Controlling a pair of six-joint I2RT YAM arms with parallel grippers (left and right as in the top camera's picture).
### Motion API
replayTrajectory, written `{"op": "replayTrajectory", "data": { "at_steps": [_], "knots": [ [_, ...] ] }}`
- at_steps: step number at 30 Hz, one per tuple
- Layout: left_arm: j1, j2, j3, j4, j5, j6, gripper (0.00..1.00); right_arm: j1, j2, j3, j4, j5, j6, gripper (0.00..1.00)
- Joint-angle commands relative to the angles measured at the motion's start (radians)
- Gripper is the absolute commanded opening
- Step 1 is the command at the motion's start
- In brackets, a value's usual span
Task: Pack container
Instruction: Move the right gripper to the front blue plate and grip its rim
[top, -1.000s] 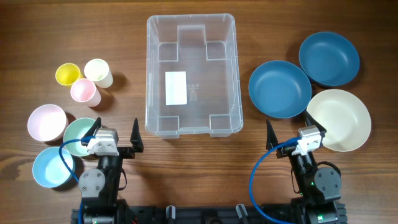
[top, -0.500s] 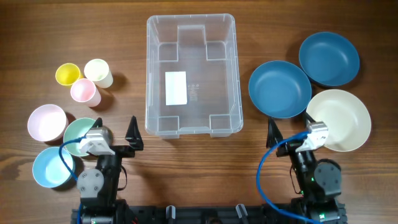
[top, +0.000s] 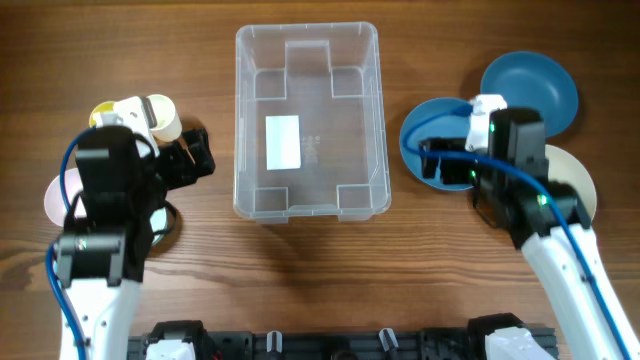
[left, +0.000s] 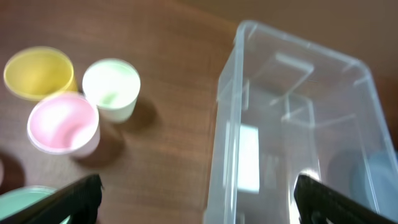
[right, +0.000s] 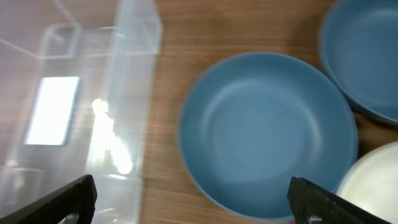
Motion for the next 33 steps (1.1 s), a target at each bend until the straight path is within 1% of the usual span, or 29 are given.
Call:
{"op": "replayTrajectory", "data": {
  "at_steps": [1,2,3,4,5,6,7,8,12,17,19,20,21,23,27,29,33],
  "knots": [
    [-0.003,0.059,0.054,-0.046,0.040,-0.005,1.00,-0.003,0.037,0.059,-0.015,-0.175,0.013,1.00],
    [-0.003,0.069,0.054,-0.060,0.071,-0.005,1.00,-0.005,0.037,0.059,-0.005,-0.165,0.045,1.00],
    [-0.003,0.076,0.054,-0.067,0.084,-0.005,1.00,-0.017,0.038,0.059,-0.014,-0.083,0.221,1.00],
    [-0.003,0.078,0.054,-0.071,0.083,-0.005,1.00,-0.039,0.041,0.059,-0.041,-0.023,0.361,0.99],
    [-0.003,0.077,0.054,-0.070,0.082,-0.005,1.00,-0.079,0.048,0.059,-0.083,0.020,0.497,0.96],
    [-0.003,0.078,0.054,-0.070,0.082,-0.006,1.00,-0.121,0.064,0.059,-0.115,0.021,0.578,0.93],
    [-0.003,0.078,0.054,-0.071,0.082,-0.010,1.00,-0.145,0.079,0.059,-0.134,0.022,0.610,0.95],
    [-0.003,0.080,0.054,-0.071,0.077,-0.024,1.00,-0.174,0.115,0.059,-0.177,0.037,0.666,0.99],
    [-0.003,0.080,0.054,-0.071,0.067,-0.027,1.00,-0.185,0.261,0.059,-0.241,0.084,0.781,1.00],
    [-0.003,0.080,0.054,-0.071,0.064,-0.027,1.00,-0.185,0.436,0.059,-0.233,0.097,0.864,1.00],
    [-0.003,0.080,0.054,-0.070,0.064,-0.027,1.00,-0.185,0.485,0.059,-0.204,0.108,0.886,1.00],
    [-0.003,0.080,0.054,-0.070,0.064,-0.027,1.00,-0.185,0.504,0.059,-0.179,0.114,0.886,0.97],
    [-0.003,0.080,0.054,-0.070,0.064,-0.027,1.00,-0.185,0.520,0.059,-0.159,0.116,0.893,0.93],
    [-0.003,0.080,0.054,-0.070,0.064,-0.027,1.00,-0.184,0.551,0.059,-0.134,0.114,0.909,0.79],
    [-0.003,0.080,0.054,-0.070,0.064,-0.027,1.00,-0.184,0.590,0.059,-0.115,0.114,0.909,0.40],
    [-0.003,0.080,0.054,-0.070,0.064,-0.027,1.00,-0.182,0.594,0.058,-0.109,0.113,0.909,0.36],
    [-0.003,0.080,0.054,-0.070,0.064,-0.027,1.00,-0.182,0.594,0.058,-0.103,0.102,0.911,0.22]
  ]
}}
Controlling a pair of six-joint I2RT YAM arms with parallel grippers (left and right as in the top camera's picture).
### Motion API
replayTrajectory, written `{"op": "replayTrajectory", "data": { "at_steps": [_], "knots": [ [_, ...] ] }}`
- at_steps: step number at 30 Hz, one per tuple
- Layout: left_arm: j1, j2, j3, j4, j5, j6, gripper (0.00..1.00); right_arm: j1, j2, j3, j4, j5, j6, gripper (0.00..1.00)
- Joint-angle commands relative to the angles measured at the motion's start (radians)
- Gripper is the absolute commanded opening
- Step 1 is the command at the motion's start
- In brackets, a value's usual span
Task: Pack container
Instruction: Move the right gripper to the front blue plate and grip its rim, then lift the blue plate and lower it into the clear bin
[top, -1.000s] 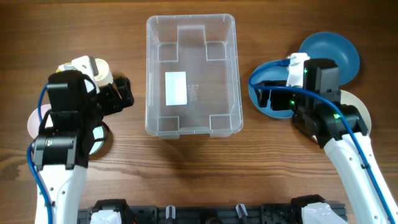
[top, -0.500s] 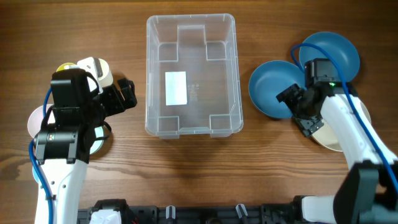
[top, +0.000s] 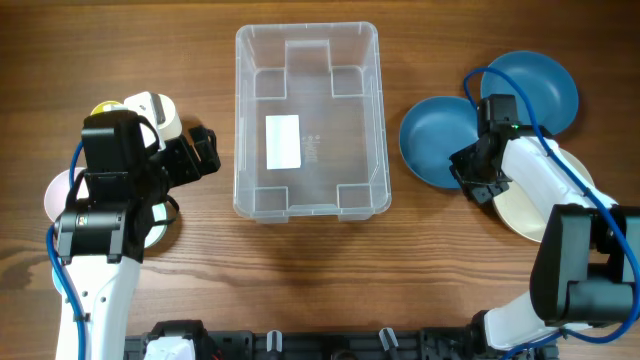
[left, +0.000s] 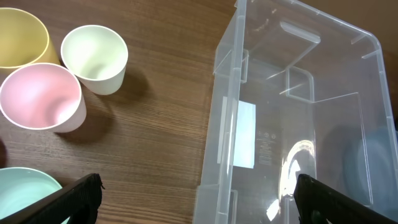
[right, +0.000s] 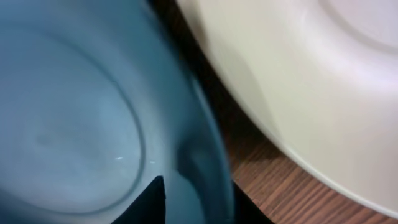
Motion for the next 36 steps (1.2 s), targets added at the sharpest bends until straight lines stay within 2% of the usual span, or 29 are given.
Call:
{"op": "replayTrajectory", "data": {
  "at_steps": [1,5,8,12,14,22,29,36],
  "knots": [
    [-0.003,0.000,0.015,-0.001,0.008,-0.016,1.00,0.003,0.013,0.013,0.002,0.010,0.005,0.20],
    [-0.003,0.000,0.015,-0.001,0.009,-0.016,1.00,0.003,0.013,0.013,0.002,-0.010,-0.002,0.16],
    [-0.003,0.000,0.015,-0.001,0.008,-0.016,1.00,0.003,0.013,0.013,0.004,-0.023,-0.003,0.09],
    [-0.003,0.000,0.015,-0.001,0.008,-0.016,1.00,0.003,0.013,0.013,0.004,-0.032,-0.003,0.08],
    [-0.003,0.000,0.015,-0.001,0.008,-0.016,1.00,0.003,0.013,0.013,0.005,-0.040,-0.003,0.04],
    [-0.003,0.000,0.015,-0.001,0.008,-0.016,1.00,0.003,-0.011,0.019,0.019,-0.046,-0.005,0.04],
    [-0.003,0.000,0.015,-0.001,0.008,-0.016,1.00,0.003,-0.094,0.141,-0.011,-0.044,-0.085,0.04],
    [-0.003,0.000,0.015,-0.001,0.008,-0.016,1.00,0.003,-0.164,0.370,-0.137,0.074,-0.159,0.04]
  ]
}}
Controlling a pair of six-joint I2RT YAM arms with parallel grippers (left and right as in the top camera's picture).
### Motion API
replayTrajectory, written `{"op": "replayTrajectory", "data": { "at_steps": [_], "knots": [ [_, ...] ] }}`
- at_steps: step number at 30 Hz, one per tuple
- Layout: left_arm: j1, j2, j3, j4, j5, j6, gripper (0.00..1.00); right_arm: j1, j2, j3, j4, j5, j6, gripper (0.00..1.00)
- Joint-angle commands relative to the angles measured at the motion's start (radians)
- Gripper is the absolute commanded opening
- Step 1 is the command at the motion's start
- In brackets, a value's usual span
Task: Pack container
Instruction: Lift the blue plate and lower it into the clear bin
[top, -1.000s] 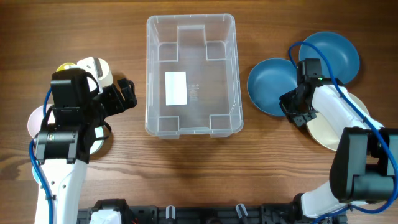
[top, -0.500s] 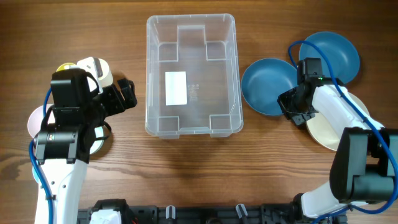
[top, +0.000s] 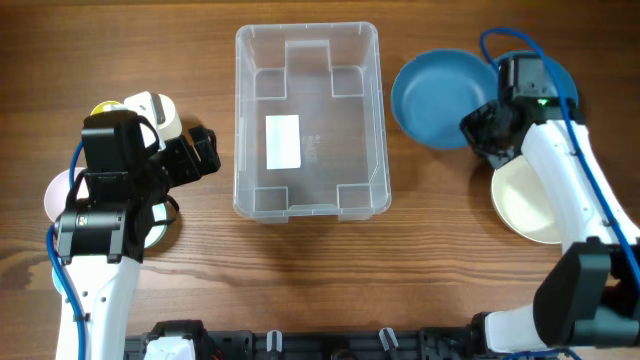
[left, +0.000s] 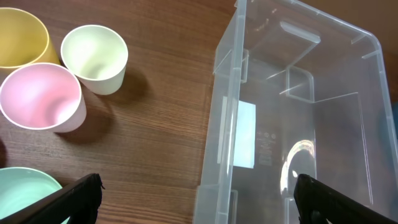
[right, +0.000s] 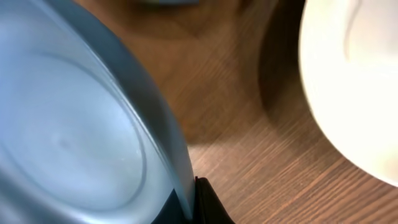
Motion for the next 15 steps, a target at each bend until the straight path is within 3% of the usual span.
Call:
{"op": "replayTrajectory", "data": {
  "at_steps": [1,2,5,7,12,15],
  "knots": [
    [-0.003,0.000,0.015,-0.001,0.008,-0.016,1.00,0.003,-0.069,0.126,-0.003,0.067,-0.079,0.04],
    [-0.003,0.000,0.015,-0.001,0.008,-0.016,1.00,0.003,-0.076,0.156,0.005,0.050,-0.137,0.04],
    [-0.003,0.000,0.015,-0.001,0.008,-0.016,1.00,0.041,-0.079,0.290,0.056,-0.176,-0.523,0.04],
    [-0.003,0.000,0.015,-0.001,0.008,-0.016,1.00,0.107,-0.079,0.383,0.000,-0.223,-0.663,0.04],
    [0.002,-0.002,0.044,-0.023,0.007,-0.016,1.00,0.314,-0.070,0.488,-0.053,-0.066,-0.774,0.04],
    [0.050,0.029,0.191,-0.165,-0.065,0.019,1.00,0.396,-0.007,0.510,-0.049,-0.027,-0.794,0.04]
  ]
}}
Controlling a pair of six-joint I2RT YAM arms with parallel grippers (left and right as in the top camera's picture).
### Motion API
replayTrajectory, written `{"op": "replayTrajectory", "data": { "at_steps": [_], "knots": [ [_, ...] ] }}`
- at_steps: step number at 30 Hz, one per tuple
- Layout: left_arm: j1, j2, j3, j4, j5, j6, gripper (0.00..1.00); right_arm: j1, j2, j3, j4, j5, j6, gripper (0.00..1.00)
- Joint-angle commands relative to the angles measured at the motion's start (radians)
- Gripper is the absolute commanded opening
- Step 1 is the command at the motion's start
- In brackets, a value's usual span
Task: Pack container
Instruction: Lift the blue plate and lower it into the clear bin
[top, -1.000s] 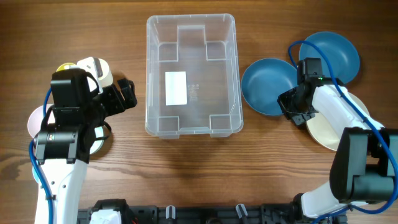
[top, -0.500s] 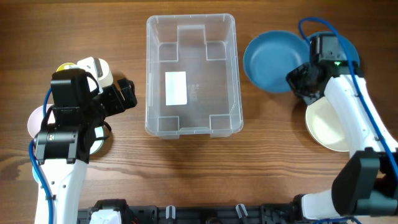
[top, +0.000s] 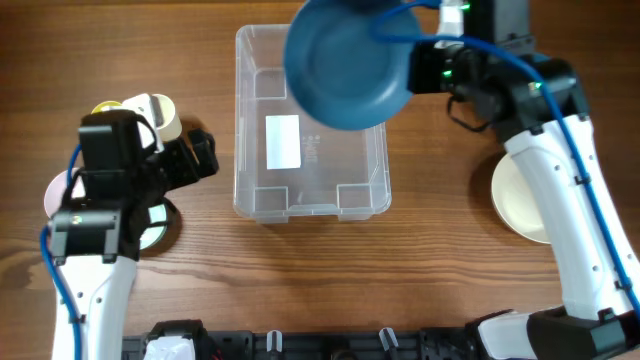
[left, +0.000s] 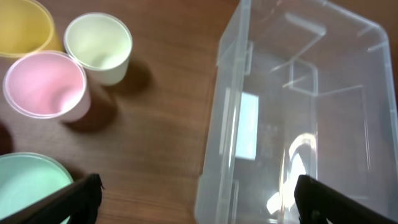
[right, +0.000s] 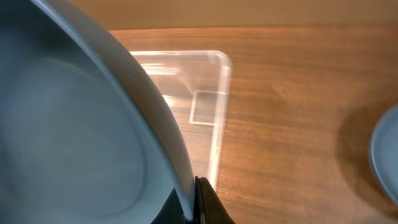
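A clear plastic container (top: 310, 208) stands in the middle of the table, with only a white label inside. My right gripper (top: 418, 62) is shut on the rim of a blue bowl (top: 348, 65), holding it tilted in the air over the container's back right part. In the right wrist view the blue bowl (right: 74, 124) fills the left side, its rim pinched in the right gripper (right: 194, 190), with a container corner (right: 214, 81) below. My left gripper (left: 199, 199) hangs open left of the container (left: 298, 112), holding nothing.
Left of the container stand a yellow cup (left: 22, 28), a pale green cup (left: 99, 46) and a pink cup (left: 45, 84), with a green plate (left: 28, 180) nearer the front. A cream plate (top: 520, 200) lies at the right, partly under my right arm.
The right gripper, shut on the blue bowl, was over the table right of the container's back corner. Now it holds the bowl higher and further left, over the container. The left arm has barely shifted.
First my right gripper was open above the blue bowl lying right of the container. Then it was down at the bowl's right rim. Then the bowl was held off the table further back, and now it is over the container. The left gripper stayed open beside the cups.
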Motion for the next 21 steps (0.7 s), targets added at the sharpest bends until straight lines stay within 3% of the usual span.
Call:
{"op": "replayTrajectory", "data": {
  "at_steps": [1,5,9,14,16,19,21],
  "knots": [
    [0.053,0.040,0.190,-0.128,-0.064,0.058,1.00,0.061,0.080,0.042,0.013,0.057,-0.051,0.04],
    [0.108,0.185,0.413,-0.338,-0.061,0.188,1.00,0.069,0.253,0.042,0.055,0.054,-0.052,0.04],
    [0.108,0.314,0.424,-0.345,-0.058,0.195,1.00,0.069,0.444,0.042,0.150,0.024,-0.023,0.04],
    [0.108,0.370,0.423,-0.330,-0.051,0.195,1.00,0.069,0.507,0.042,0.282,0.023,0.027,0.04],
    [0.108,0.372,0.423,-0.330,-0.051,0.195,1.00,0.069,0.507,0.042,0.321,0.023,0.029,0.13],
    [0.108,0.372,0.423,-0.331,-0.051,0.195,1.00,0.069,0.507,0.042,0.344,0.019,0.032,0.34],
    [0.108,0.372,0.423,-0.331,-0.051,0.195,1.00,0.069,0.507,0.042,0.334,0.019,0.033,0.36]
  ]
}}
